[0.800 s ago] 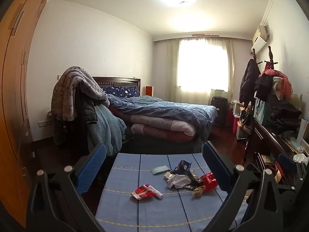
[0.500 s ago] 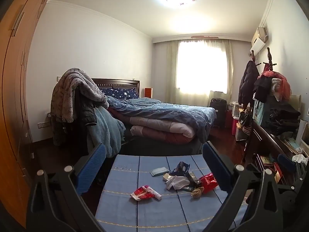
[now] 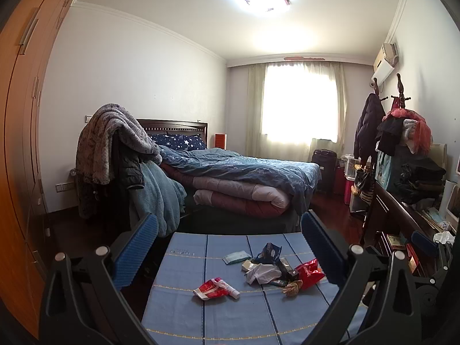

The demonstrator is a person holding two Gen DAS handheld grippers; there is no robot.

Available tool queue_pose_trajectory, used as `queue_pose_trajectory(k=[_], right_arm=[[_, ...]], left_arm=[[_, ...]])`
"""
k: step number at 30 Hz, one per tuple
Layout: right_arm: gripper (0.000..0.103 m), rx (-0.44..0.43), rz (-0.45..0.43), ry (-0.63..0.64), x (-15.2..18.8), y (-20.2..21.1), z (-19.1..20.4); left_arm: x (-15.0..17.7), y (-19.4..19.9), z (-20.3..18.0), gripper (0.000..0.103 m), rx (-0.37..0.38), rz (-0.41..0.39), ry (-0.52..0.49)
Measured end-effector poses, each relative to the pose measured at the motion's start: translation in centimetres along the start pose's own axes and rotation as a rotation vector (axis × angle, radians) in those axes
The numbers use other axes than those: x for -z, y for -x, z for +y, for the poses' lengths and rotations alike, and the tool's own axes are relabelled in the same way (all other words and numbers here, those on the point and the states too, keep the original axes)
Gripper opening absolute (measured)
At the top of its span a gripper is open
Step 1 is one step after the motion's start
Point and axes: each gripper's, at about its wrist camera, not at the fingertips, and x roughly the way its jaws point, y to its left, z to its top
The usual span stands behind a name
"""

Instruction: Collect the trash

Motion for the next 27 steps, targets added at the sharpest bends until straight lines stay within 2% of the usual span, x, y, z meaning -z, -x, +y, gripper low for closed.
queue_pose_trajectory(k=[27], right_arm=[[0.099,-0.009,0.038,0.01,1.2,-1.2,0.0]], left_arm=[[0.5,-1.1,-0.2,0.1,0.0,0.028,0.005]])
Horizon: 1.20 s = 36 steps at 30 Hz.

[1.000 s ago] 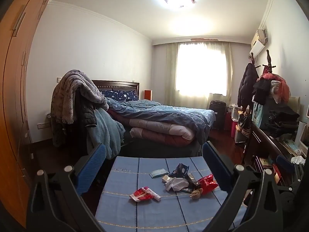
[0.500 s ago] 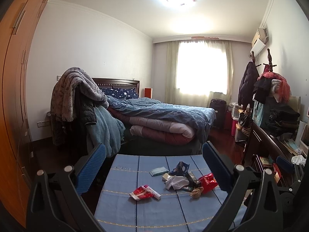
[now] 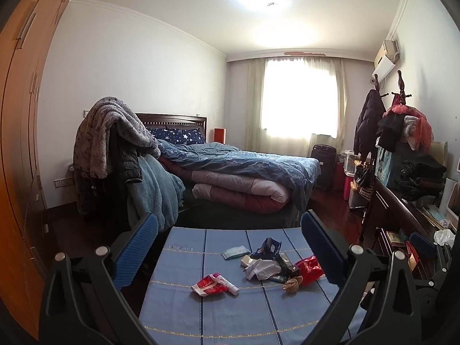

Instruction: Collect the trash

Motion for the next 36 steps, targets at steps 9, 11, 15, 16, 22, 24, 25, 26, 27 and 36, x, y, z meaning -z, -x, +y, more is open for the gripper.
queue_pose_trajectory(k=[9,11,15,16,22,24,25,26,27,36], right_arm=[[0.099,0.0,0.001,0.001,0.0,0.0,0.0],[0.099,-0.001,0.001,0.001,0.1,0.0,0.0],[0.099,0.001,0.001,0.0,0.2,-0.1,0.0],[0.099,0.0,0.001,0.0,0.2,-0.1,0.0],[0.099,0.0,0.003,0.001,0.4,-0.2,0.0],[0.099,-0.001,0.004,0.0,0.4,-0.2,-0.1],[0.099,-0.001,0.005,0.0,0.6,-0.2,-0.1],[0.099,0.0,0.007,-0.001,0.7,-0.3,-0.2],[0.099,0.0,0.009,-0.002,0.8,-0.3,-0.2],[0.099,0.001,0.052,-0.006,1.5,-2.5,-0.6]], left_arm=[[0.1,-0.2,0.0,0.1,0.002,0.006,0.002],[0.2,-0.2,-0.1,0.1,0.002,0.007,0.003],[0.2,-0.2,-0.1,0.1,0.0,0.005,0.0],[0.2,-0.2,0.0,0.1,0.001,0.005,0.0],[0.4,-0.3,-0.1,0.1,0.004,0.009,0.002],[0.4,-0.4,-0.1,0.1,0.004,0.011,0.002],[0.5,-0.4,-0.1,0.1,0.004,0.011,0.002],[0.5,-0.5,-0.1,0.1,0.005,0.013,0.002],[0.6,-0.6,-0.2,0.1,0.006,0.016,0.002],[1.2,-2.8,-0.5,0.1,0.001,0.052,-0.006]])
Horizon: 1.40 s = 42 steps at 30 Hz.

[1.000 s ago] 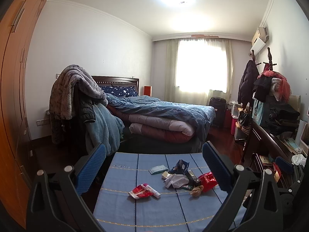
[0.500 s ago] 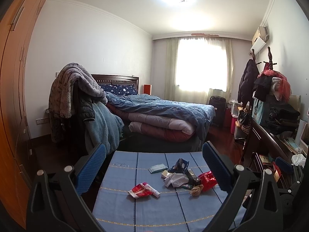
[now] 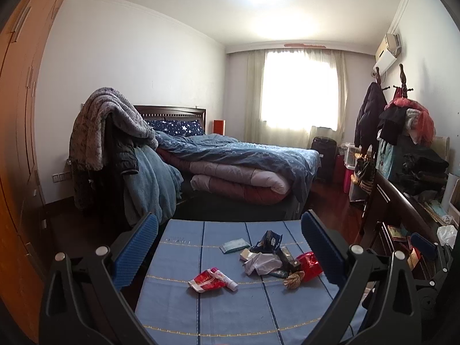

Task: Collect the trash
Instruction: 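Grasp the red-white toothpaste box with the left tool while the right grasps the glue stick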

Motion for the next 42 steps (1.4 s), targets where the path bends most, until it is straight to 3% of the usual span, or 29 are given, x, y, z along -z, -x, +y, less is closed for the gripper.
queue_pose_trajectory(k=[10,14,21,24,27,30,34,42], right_arm=[[0.099,-0.003,0.09,0.009,0.6,-4.2,0.3],[0.099,-0.026,0.157,0.027,2.0,-7.2,0.7],[0.099,-0.089,0.339,0.048,5.6,-13.9,1.8],[0.099,-0.106,0.416,0.053,7.2,-16.6,2.1],[0.099,-0.108,0.455,0.066,7.9,-18.0,2.5],[0.099,-0.107,0.458,0.08,8.3,-18.8,2.6],[0.099,-0.122,0.471,0.094,8.6,-19.6,3.1],[0.099,-0.125,0.476,0.124,8.5,-19.6,3.9]], left_arm=[[1.4,-4.9,0.5,0.1,-0.003,0.06,0.003],[3.7,-8.3,1.6,0.1,-0.003,0.11,0.016],[10.3,-18.8,5.0,0.1,-0.053,0.389,0.086],[12.9,-22.6,5.5,0.099,-0.102,0.472,0.08],[15.2,-26.2,6.1,0.099,-0.16,0.568,0.065],[16.8,-28.7,6.9,0.099,-0.186,0.617,0.062],[17.3,-30.4,7.0,0.1,-0.164,0.641,0.035],[18.6,-33.4,6.0,0.099,-0.045,0.692,-0.035]])
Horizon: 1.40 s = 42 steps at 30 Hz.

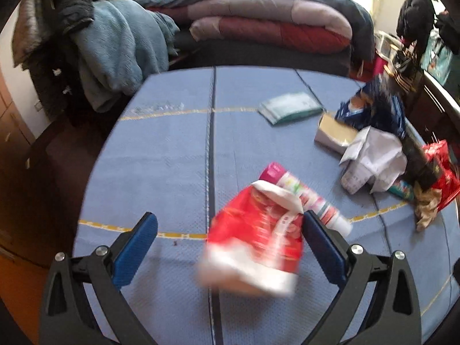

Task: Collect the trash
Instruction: 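Grasp the red-white toothpaste box with the left tool while the right grasps the glue stick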

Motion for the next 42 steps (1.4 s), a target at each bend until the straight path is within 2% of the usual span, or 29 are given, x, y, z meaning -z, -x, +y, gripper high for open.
queue_pose_trajectory(k=[4,6,9,10,11,15,20,24,26,28,30,33,34,35,37,39,42], right_arm=[[0.099,0.013,-0.001,-0.001,-0.1,0.0,0.1],[0.099,0.015,-0.001,0.002,-0.3,0.0,0.3],[0.099,0.005,-0.001,0.013,-0.3,-0.2,0.8],[0.099,-0.003,-0.002,0.018,-0.4,-0.3,1.2],[0.099,-0.015,0.0,0.025,-0.4,-0.4,1.6],[0.099,-0.069,0.01,0.052,-0.8,-1.3,3.2],[0.099,-0.196,0.003,0.077,-2.4,-3.1,6.2],[0.099,-0.26,0.006,0.104,-3.9,-5.4,9.0],[0.093,-0.285,0.027,0.111,-4.7,-7.4,10.2],[0.082,-0.284,0.064,0.121,-5.2,-9.2,11.1],[0.077,-0.28,0.095,0.124,-5.5,-10.7,11.8],[0.075,-0.276,0.122,0.139,-5.8,-12.2,12.6],[0.069,-0.276,0.126,0.145,-5.8,-12.3,12.8],[0.067,-0.264,0.122,0.157,-5.9,-12.4,13.0],[0.042,-0.253,0.112,0.177,-5.7,-12.3,13.1],[0.023,-0.285,0.119,0.174,-5.6,-12.0,12.8],[0.023,-0.305,0.109,0.159,-5.2,-10.8,12.0]], left_arm=[[0.5,-1.0,0.6,0.098,0.061,0.019,0.042],[0.7,-0.8,0.7,0.087,0.073,-0.003,0.053],[1.1,-0.3,0.6,0.066,0.085,-0.021,0.048],[1.2,-0.1,0.6,0.053,0.091,-0.025,0.049],[1.5,0.2,0.7,0.051,0.097,-0.028,0.052],[2.6,1.4,1.1,0.05,0.136,-0.06,0.08],[3.5,3.9,3.1,0.048,0.118,-0.132,0.149],[3.8,5.5,5.5,0.046,0.102,-0.165,0.215],[4.0,6.1,6.4,0.046,0.1,-0.173,0.236],[3.9,6.3,7.2,0.046,0.097,-0.176,0.254],[3.9,6.3,7.9,0.046,0.1,-0.178,0.267],[3.9,6.4,8.5,0.046,0.101,-0.181,0.273],[4.0,6.3,8.5,0.046,0.1,-0.183,0.272],[3.9,6.3,8.6,0.046,0.099,-0.183,0.273],[3.9,6.2,8.5,0.046,0.101,-0.182,0.273],[3.9,6.2,8.5,0.046,0.101,-0.181,0.275],[4.0,6.7,8.4,0.046,0.099,-0.186,0.277]])
